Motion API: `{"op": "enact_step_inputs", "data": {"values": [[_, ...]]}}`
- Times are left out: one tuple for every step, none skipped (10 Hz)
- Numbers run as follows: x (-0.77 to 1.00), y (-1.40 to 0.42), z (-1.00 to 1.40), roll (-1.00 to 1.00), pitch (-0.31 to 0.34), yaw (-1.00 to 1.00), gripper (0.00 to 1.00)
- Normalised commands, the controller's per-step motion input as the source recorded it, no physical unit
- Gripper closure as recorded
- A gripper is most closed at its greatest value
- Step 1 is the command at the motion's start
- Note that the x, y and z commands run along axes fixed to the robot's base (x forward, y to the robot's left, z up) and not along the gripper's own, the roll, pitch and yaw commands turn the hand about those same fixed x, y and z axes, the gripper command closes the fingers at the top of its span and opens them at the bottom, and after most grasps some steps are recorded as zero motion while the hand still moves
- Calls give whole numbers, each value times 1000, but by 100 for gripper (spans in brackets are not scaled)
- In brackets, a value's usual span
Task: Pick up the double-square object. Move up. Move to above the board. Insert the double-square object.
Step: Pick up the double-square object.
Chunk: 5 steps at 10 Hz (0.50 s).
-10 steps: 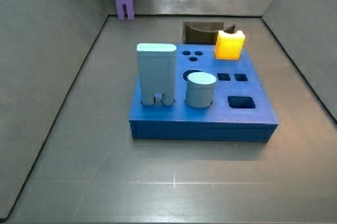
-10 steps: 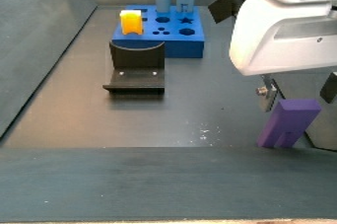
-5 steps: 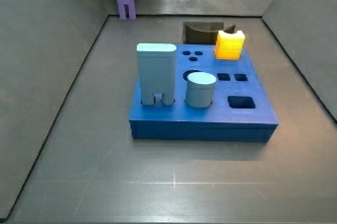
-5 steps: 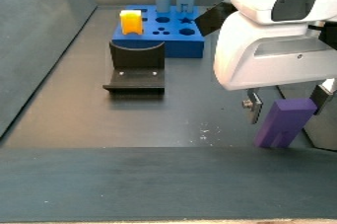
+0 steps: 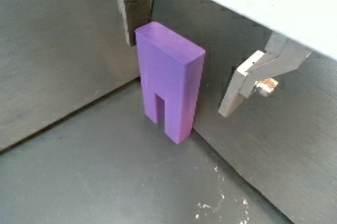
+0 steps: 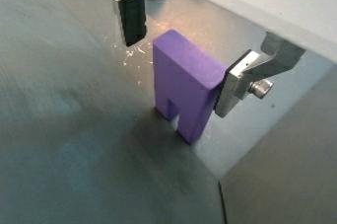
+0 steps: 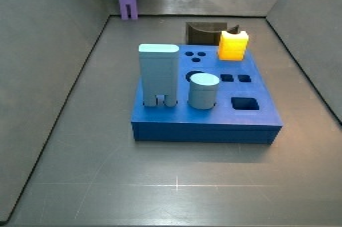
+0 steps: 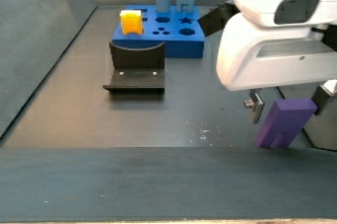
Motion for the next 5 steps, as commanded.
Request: {"op": "enact_step_inputs", "data": {"values": [[-114,0,0,0,-77,-214,0],[0,0,0,0,0,0,0],[0,0,0,0,0,0,100],[0,0,0,0,0,0,100],[0,0,0,0,0,0,100]]}}
